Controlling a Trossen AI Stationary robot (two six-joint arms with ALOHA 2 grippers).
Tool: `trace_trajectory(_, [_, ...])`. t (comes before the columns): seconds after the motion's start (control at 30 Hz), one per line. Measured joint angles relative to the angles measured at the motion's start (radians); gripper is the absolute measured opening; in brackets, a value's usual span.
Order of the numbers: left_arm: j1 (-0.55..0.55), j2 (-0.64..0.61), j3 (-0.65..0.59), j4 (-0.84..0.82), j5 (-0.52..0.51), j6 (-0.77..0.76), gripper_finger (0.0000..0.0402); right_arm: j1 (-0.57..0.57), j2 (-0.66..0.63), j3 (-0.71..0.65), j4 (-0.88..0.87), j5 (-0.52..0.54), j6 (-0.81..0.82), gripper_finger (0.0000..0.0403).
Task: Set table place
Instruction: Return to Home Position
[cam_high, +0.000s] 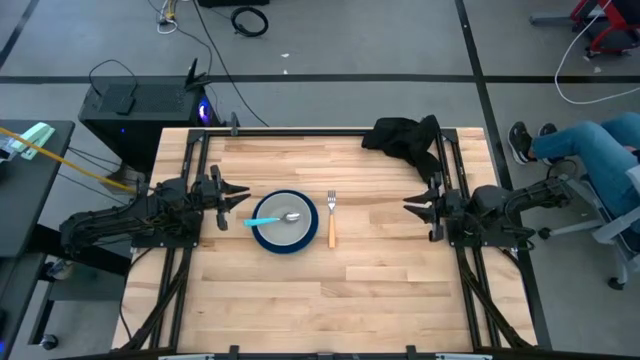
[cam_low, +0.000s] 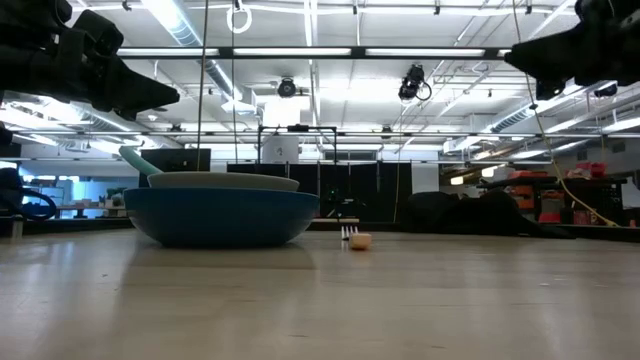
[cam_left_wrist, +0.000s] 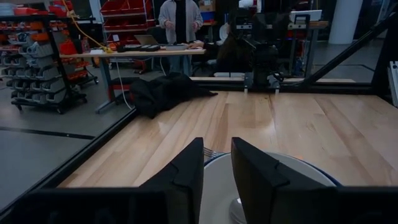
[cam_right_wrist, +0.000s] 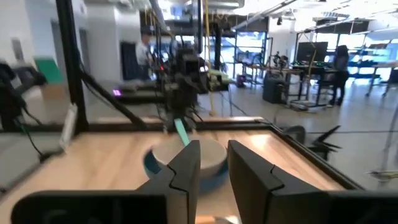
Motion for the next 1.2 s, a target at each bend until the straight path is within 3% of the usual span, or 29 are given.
trace_trajectory(0.27, [0.000,0.000,0.000,0.000,0.000,0.000,0.0083,0.000,0.001,0.000,-0.086,0.002,-0.075,0.0089])
trace_trajectory(1.2, [0.000,0.000,0.000,0.000,0.000,0.000,0.0089,0.000,0.001,0.000,-0.093,0.002,-0.069,0.0089])
